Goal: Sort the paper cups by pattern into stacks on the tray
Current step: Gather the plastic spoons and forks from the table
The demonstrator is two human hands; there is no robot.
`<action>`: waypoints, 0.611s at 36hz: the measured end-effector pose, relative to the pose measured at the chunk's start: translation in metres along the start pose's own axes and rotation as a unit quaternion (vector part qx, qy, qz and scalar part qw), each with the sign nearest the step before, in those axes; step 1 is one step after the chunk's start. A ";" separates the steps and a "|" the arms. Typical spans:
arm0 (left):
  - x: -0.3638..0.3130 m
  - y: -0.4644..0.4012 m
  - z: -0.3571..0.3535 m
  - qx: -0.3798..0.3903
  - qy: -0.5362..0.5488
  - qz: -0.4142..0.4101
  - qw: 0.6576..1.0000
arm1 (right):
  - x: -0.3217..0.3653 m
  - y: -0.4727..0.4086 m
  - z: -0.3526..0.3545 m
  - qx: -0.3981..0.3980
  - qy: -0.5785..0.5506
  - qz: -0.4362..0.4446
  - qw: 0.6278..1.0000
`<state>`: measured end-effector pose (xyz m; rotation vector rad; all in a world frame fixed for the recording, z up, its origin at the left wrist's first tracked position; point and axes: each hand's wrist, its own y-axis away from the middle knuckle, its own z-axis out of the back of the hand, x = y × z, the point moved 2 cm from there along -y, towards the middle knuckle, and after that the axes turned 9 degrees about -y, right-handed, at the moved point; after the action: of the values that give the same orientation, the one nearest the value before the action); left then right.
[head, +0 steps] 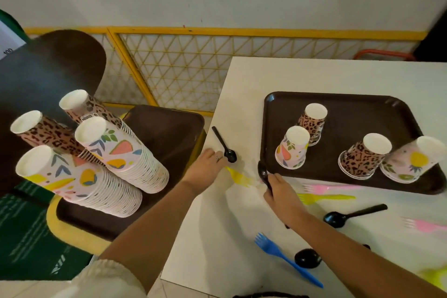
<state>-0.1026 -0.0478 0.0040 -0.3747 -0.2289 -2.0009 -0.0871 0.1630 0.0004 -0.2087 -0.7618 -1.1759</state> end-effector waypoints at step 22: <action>0.022 -0.056 -0.019 0.174 0.035 0.080 0.981 | -0.019 0.070 -0.003 0.201 0.118 -0.019 0.972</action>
<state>-0.1651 -0.0479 -0.0059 -0.0952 -0.4811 -1.7704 -0.0264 0.2034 0.0024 0.2792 -0.7774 -1.0349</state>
